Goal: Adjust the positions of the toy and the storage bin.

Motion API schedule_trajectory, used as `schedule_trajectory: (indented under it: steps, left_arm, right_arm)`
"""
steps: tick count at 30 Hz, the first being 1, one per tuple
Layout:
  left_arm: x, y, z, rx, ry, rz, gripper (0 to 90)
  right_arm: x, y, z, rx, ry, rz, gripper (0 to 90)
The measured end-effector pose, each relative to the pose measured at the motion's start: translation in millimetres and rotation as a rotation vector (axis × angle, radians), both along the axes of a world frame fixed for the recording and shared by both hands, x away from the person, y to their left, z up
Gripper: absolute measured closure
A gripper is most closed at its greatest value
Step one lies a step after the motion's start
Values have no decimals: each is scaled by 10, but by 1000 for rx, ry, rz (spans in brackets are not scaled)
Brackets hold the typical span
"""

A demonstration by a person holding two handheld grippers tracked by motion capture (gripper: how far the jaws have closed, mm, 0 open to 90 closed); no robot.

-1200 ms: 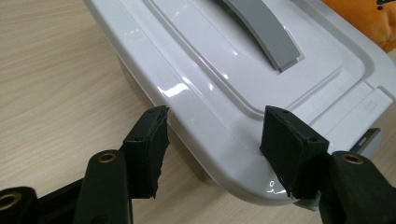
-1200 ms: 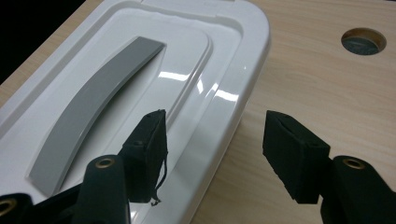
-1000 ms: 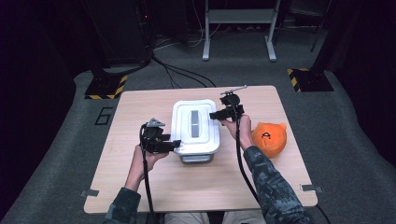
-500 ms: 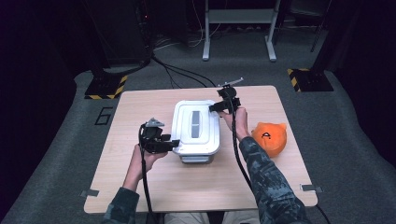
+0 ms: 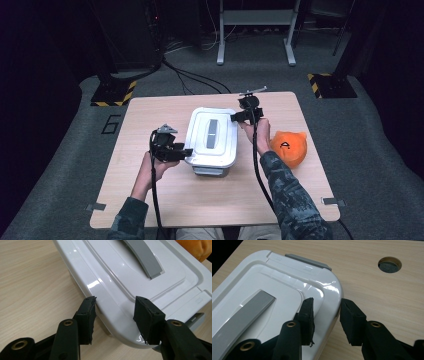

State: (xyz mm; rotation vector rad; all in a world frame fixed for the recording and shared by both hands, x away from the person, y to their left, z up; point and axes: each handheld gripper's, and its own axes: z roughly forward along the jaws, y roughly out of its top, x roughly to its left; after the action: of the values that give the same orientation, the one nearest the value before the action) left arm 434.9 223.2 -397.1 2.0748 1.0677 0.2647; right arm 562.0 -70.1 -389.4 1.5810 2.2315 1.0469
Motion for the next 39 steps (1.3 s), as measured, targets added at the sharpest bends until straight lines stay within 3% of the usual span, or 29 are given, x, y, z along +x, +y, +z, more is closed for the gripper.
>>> schedule_trajectory:
  steps: [12, 25, 33, 39]
  left_arm:
    - [37, -62, 46, 66, -20, -2, 524]
    - [70, -68, 39, 61, -30, 11, 516]
    - [85, -100, 61, 100, -40, 3, 512]
    - [101, -107, 61, 98, -39, 4, 510]
  right_arm:
    - [-184, -156, 11, -26, -4, -31, 603]
    - [-362, -269, 15, -38, -2, -65, 573]
    - [-506, -366, 7, -16, -7, -85, 560]
    - [-582, -400, 4, -11, -8, -97, 552]
